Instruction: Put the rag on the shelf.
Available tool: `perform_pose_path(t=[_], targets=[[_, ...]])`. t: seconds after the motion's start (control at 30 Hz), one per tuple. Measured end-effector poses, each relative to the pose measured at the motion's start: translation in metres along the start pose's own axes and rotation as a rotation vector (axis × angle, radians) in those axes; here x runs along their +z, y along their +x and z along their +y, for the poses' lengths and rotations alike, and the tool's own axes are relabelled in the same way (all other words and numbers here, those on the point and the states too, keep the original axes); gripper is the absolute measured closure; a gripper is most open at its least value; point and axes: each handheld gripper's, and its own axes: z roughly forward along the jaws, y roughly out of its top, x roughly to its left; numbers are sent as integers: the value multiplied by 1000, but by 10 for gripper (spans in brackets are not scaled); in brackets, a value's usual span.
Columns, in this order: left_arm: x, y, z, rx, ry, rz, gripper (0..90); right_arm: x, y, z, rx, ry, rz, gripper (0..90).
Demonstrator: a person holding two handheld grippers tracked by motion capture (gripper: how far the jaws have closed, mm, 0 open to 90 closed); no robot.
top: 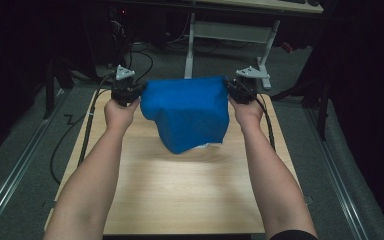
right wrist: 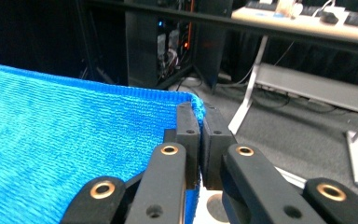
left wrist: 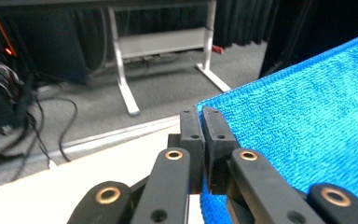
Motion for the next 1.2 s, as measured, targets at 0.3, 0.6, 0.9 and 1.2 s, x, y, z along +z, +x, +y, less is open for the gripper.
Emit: perform_pose_path(t=[0.3, 0.6, 0.9, 1.2], targets=[[15, -10, -44, -35, 91, -61, 882, 3, 3, -39, -3, 76, 5, 885], [23, -16, -77, -91, 131, -107, 882, -1, 3, -82, 40, 123, 31, 884], [27, -21, -90, -91, 155, -135, 882, 5, 13, -102, 49, 163, 58, 884], [36, -29, -98, -103, 196, -162, 882, 10, 23, -114, 62, 174, 75, 883]])
